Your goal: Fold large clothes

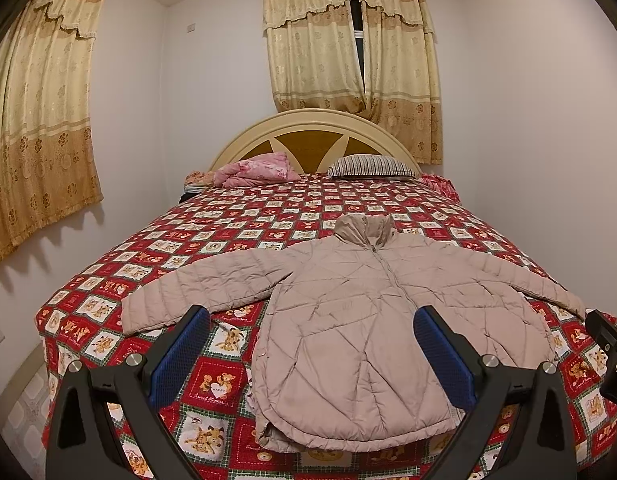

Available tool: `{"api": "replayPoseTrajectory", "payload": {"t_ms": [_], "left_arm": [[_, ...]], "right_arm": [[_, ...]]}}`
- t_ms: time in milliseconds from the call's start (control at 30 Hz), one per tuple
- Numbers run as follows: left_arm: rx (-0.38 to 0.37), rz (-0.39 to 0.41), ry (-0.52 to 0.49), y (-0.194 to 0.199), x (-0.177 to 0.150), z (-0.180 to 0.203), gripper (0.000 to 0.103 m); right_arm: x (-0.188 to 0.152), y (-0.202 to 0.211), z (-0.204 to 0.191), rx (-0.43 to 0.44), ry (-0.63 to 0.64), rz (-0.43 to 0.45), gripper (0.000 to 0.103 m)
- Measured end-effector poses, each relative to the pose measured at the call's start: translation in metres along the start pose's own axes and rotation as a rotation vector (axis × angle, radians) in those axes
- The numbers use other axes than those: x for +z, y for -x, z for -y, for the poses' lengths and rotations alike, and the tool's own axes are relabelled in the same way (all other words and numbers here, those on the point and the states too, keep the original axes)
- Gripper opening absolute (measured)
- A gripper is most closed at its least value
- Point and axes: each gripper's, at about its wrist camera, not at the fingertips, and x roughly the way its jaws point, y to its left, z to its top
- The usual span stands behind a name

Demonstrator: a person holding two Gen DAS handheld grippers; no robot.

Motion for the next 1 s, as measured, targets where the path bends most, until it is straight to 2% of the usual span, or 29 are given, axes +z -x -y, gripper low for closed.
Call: {"api": "replayPoseTrajectory", "payload": {"t_ms": [1000], "left_arm": [[0.013, -0.002, 0.014, -0.0045, -0.0024, -0.0096, 0.102]], "right_arm": [[-0.0026, 0.0006, -0.0059, 0.024, -0.003, 0.001, 0.103]]}}
